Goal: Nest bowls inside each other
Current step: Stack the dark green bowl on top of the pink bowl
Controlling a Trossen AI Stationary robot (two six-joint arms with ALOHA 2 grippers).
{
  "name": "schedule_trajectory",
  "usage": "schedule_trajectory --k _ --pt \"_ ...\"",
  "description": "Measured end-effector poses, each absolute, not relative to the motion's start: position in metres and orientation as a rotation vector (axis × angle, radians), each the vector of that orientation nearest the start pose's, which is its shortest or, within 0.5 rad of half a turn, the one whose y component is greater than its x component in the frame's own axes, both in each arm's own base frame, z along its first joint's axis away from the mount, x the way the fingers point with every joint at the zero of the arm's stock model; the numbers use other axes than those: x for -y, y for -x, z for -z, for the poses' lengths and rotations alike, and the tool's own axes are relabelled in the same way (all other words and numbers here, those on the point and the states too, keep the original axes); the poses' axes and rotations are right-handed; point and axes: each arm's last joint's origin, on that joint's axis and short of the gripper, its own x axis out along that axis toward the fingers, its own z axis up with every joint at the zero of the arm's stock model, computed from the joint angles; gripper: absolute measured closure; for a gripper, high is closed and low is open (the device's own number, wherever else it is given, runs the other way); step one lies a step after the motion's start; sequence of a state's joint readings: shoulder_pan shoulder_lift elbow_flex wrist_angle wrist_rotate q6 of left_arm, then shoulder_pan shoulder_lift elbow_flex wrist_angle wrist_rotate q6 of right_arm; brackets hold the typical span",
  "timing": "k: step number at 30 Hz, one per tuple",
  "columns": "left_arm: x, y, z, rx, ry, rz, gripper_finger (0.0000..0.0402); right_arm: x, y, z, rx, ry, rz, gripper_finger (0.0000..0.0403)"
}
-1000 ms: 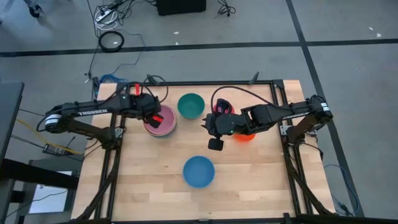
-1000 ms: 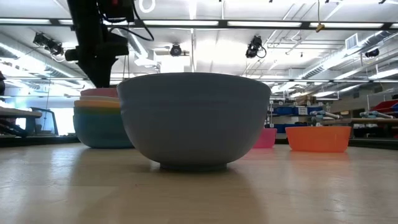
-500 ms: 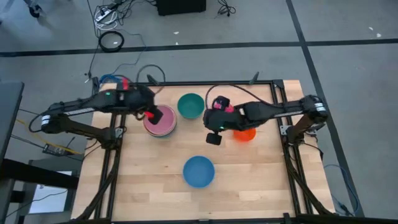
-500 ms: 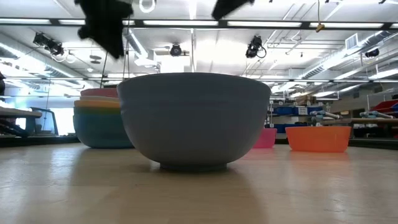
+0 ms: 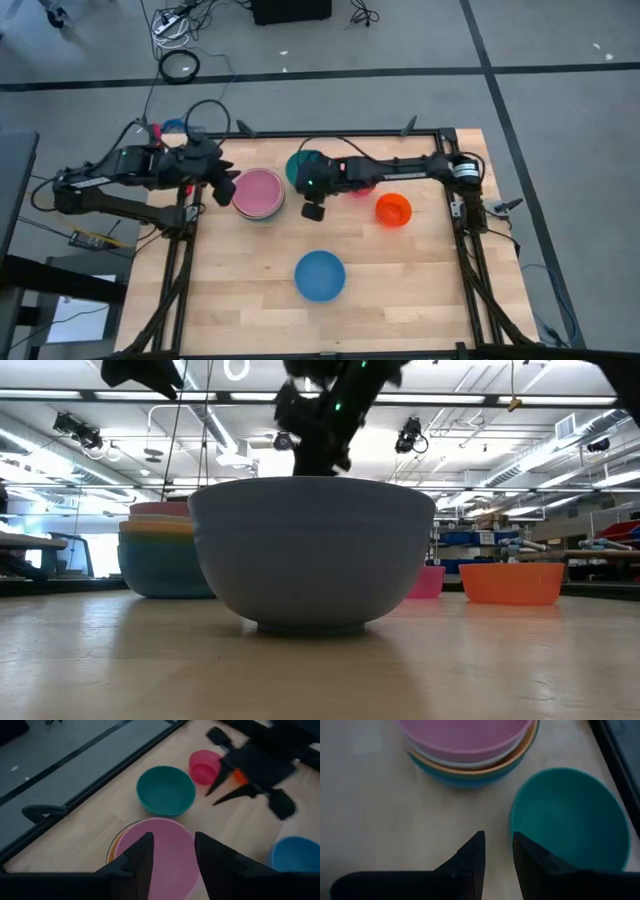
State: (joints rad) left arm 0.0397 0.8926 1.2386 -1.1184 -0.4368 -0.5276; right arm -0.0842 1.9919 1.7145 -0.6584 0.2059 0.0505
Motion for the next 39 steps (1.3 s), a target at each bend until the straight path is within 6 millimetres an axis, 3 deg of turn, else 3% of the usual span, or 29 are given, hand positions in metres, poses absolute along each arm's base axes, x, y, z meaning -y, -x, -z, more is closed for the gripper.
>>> schedule_trajectory --k 7,13,24,30,39 --pt "-0.016 -0.13 -0.382 -0.633 0.333 -0.631 0.0249 0.084 -0.438 -0.247 -0.892 -0.195 0.305 0.0316" --pt "-0.016 -0.13 -0.382 -0.631 0.335 -0.636 0.0249 0.102 -0.438 -0.238 -0.899 -0.375 0.231 0.0313" --pt "-0.017 -0.14 -0.38 -0.647 0.331 -0.644 0.0249 0.103 -0.439 -0.239 -0.887 -0.375 0.228 0.0246" --pt "-0.017 -0.144 -0.377 -0.662 0.326 -0.649 0.0249 0.103 -0.444 -0.227 -0.902 -0.329 0.239 0.0219" --pt "-0.017 -0.144 -0.377 -0.665 0.325 -0.65 0.0249 0.094 -0.453 -0.198 -0.985 -0.214 0.264 0.022"
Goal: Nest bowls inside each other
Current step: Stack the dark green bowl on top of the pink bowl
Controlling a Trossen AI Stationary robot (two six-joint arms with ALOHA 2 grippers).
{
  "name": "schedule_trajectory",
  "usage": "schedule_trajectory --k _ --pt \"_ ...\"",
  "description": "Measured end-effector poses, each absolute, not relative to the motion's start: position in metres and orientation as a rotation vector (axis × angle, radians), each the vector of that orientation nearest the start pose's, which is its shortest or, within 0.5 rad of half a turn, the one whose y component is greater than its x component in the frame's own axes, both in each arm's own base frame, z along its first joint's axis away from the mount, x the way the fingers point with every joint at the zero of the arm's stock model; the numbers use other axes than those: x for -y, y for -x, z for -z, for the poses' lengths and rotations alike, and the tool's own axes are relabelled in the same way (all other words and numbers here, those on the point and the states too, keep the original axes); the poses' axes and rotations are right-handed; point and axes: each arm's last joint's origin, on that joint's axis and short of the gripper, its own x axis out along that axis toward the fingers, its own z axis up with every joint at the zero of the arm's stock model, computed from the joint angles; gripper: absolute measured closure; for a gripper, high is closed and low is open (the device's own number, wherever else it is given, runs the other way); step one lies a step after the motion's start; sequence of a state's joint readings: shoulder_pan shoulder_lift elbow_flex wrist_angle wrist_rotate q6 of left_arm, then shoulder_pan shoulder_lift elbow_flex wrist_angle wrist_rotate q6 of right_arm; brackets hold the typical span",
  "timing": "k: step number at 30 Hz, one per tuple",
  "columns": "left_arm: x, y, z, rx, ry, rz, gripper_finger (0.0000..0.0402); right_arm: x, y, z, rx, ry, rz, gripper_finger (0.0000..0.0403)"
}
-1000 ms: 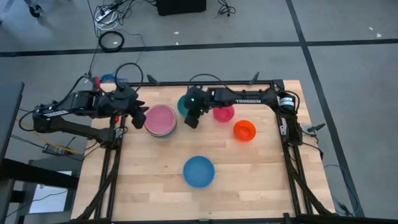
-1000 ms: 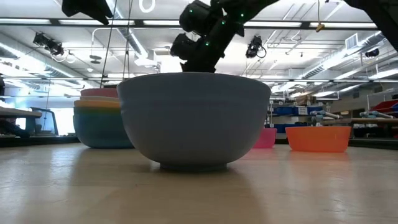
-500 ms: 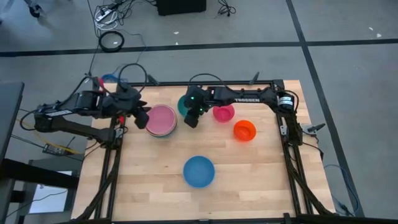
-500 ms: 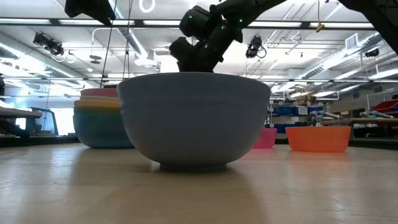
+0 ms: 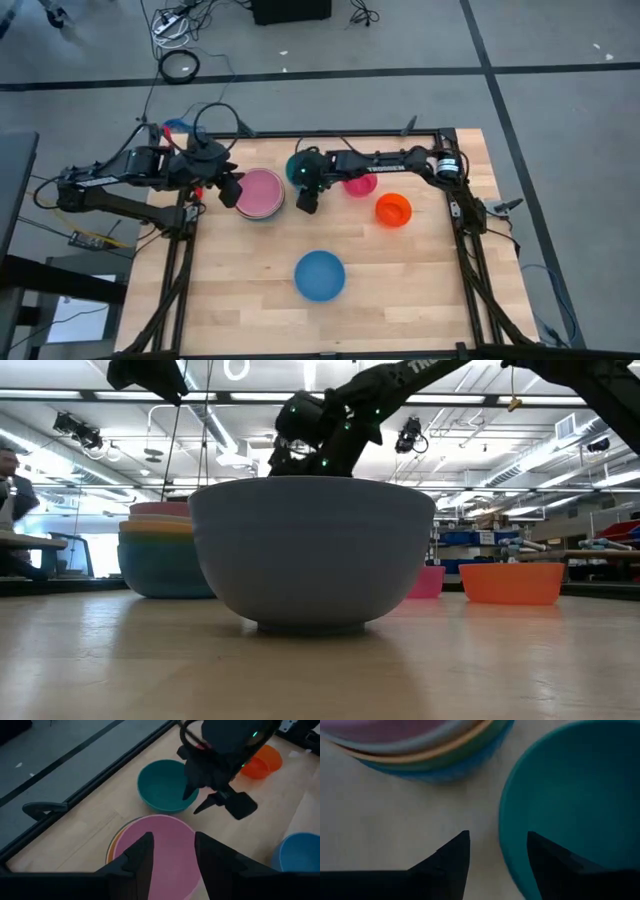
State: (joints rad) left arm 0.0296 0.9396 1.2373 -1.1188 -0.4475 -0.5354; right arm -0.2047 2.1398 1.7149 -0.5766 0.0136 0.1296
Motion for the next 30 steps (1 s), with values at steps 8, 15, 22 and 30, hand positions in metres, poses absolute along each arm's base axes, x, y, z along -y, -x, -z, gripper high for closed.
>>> schedule_trajectory --k 8,15,22,30 --pt "-0.017 -0.144 -0.377 -0.665 0.315 -0.659 0.0249 0.095 -0.458 -0.168 -1.059 -0.146 0.336 0.0236" --pt "-0.017 -0.144 -0.377 -0.663 0.313 -0.661 0.0249 0.095 -0.456 -0.168 -1.084 -0.102 0.299 0.0377" --pt "-0.018 -0.144 -0.377 -0.658 0.304 -0.676 0.0249 0.08 -0.45 -0.195 -1.058 -0.042 0.299 0.0399" --pt "-0.018 -0.144 -0.377 -0.659 0.299 -0.683 0.0249 0.033 -0.451 -0.274 -0.712 0.024 0.179 0.0401"
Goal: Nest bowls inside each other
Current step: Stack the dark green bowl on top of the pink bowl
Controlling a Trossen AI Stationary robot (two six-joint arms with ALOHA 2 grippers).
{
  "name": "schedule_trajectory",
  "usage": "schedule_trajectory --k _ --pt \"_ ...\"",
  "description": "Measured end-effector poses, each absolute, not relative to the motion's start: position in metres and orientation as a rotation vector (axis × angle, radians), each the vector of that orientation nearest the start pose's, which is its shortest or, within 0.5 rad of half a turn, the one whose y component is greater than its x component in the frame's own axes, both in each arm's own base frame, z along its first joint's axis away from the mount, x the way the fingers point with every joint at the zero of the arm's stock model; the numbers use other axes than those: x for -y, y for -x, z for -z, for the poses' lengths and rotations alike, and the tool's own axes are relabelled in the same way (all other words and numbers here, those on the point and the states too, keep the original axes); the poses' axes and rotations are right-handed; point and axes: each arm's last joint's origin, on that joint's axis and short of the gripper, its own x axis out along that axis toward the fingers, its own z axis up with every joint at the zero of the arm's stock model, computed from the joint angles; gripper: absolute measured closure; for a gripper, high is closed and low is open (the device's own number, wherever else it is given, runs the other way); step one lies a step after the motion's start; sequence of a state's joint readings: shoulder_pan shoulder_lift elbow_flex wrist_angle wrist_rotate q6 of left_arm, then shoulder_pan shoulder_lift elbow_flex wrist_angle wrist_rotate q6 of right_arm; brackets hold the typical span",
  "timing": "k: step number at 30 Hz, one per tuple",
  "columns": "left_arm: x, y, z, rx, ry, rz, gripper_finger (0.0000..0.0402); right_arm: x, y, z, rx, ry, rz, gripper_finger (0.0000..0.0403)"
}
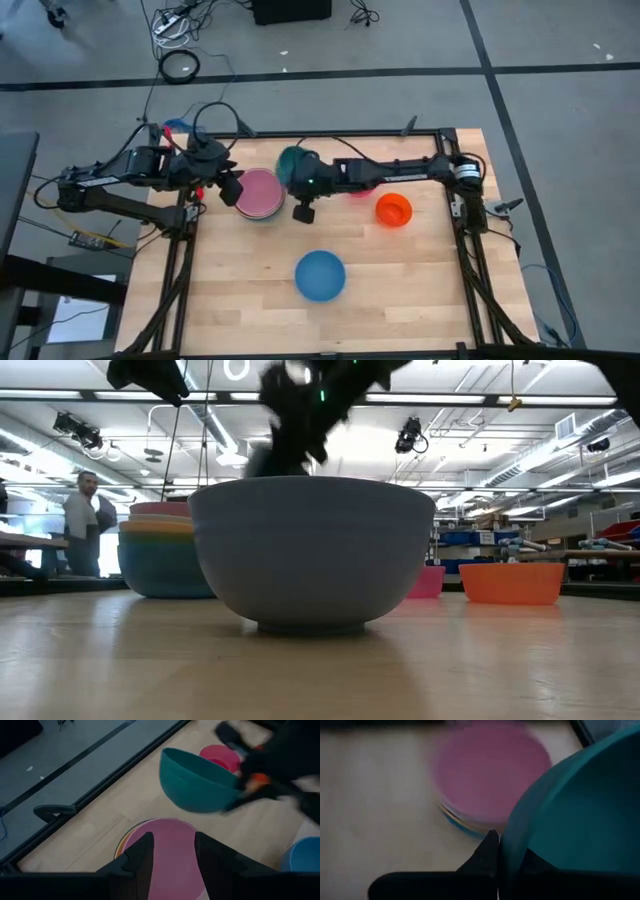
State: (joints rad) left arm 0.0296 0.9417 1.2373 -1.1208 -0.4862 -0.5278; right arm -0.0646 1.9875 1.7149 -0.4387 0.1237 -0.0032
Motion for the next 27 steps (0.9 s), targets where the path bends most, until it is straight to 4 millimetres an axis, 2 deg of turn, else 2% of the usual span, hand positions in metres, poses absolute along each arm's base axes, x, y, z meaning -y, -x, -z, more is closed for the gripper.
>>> schedule_trajectory --k 4,6,11,18,24,27 --pt "-0.018 -0.144 -0.377 -0.655 0.296 -0.69 0.0249 0.01 -0.455 -0.304 -0.491 0.004 0.038 0.0402" --pt "-0.018 -0.144 -0.377 -0.654 0.295 -0.692 0.0249 0.002 -0.459 -0.311 -0.415 -0.001 -0.015 0.0402" --pt "-0.018 -0.144 -0.378 -0.651 0.293 -0.696 0.0249 -0.004 -0.463 -0.312 -0.367 -0.005 -0.043 0.0402" --pt "-0.02 -0.145 -0.379 -0.613 0.272 -0.749 0.025 0.003 -0.462 -0.312 -0.369 -0.062 -0.037 0.0403" --pt "-0.02 -0.157 -0.394 -0.427 0.286 -0.706 0.0249 0.005 -0.467 -0.3 -0.402 -0.12 -0.045 0.0403" --pt "-0.02 -0.16 -0.399 -0.378 0.273 -0.683 0.0249 0.008 -0.473 -0.299 -0.343 -0.124 -0.039 0.0403"
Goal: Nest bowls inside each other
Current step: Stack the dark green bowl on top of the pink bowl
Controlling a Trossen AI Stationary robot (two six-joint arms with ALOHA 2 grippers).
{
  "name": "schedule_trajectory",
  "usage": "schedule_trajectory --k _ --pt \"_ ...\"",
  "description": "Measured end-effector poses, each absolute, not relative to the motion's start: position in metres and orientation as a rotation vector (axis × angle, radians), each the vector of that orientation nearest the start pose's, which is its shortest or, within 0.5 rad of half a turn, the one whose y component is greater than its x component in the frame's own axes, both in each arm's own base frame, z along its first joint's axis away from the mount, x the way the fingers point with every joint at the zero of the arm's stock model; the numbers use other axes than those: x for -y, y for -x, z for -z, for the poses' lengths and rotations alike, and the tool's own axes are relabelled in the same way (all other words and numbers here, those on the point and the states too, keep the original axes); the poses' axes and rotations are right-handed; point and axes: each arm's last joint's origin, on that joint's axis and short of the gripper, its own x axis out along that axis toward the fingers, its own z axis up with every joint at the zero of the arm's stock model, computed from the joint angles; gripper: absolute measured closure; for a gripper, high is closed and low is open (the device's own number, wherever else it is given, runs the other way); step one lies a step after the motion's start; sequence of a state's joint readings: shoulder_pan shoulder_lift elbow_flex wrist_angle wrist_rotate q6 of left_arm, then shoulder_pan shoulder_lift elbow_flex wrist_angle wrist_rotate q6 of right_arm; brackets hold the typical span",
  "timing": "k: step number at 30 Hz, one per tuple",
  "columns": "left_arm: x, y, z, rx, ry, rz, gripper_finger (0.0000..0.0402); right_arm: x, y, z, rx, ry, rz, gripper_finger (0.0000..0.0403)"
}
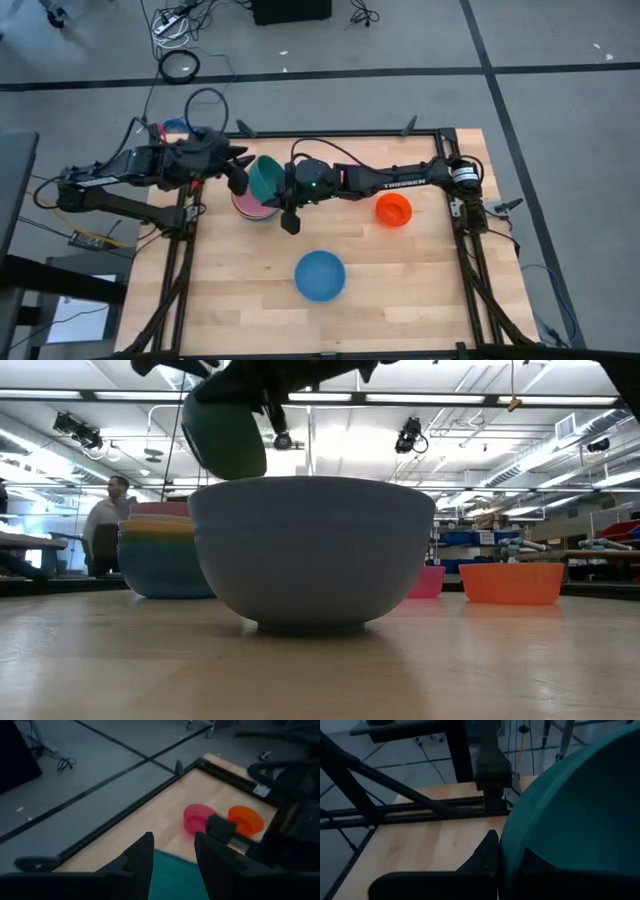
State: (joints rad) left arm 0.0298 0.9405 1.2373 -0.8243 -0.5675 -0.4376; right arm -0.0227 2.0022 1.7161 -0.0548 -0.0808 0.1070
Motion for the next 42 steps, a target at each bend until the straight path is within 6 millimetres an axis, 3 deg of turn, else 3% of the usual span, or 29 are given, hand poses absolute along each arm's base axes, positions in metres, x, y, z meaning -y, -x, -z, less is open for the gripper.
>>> schedule_trajectory --k 13,21,32,36,42 --pt "-0.02 -0.156 -0.405 -0.349 0.255 -0.671 0.0249 0.032 -0.489 -0.268 -0.348 -0.188 -0.026 0.0403" --pt "-0.02 -0.154 -0.406 -0.345 0.249 -0.668 0.0249 0.031 -0.498 -0.253 -0.343 -0.189 -0.038 0.0384" --pt "-0.02 -0.154 -0.406 -0.348 0.246 -0.668 0.0249 0.027 -0.497 -0.251 -0.366 -0.225 -0.06 0.0292" --pt "-0.02 -0.153 -0.404 -0.368 0.242 -0.67 0.0249 0.019 -0.487 -0.256 -0.461 -0.194 -0.077 0.0285" --pt "-0.019 -0.152 -0.401 -0.409 0.278 -0.645 0.0249 0.001 -0.483 -0.268 -0.444 -0.107 -0.053 0.0287"
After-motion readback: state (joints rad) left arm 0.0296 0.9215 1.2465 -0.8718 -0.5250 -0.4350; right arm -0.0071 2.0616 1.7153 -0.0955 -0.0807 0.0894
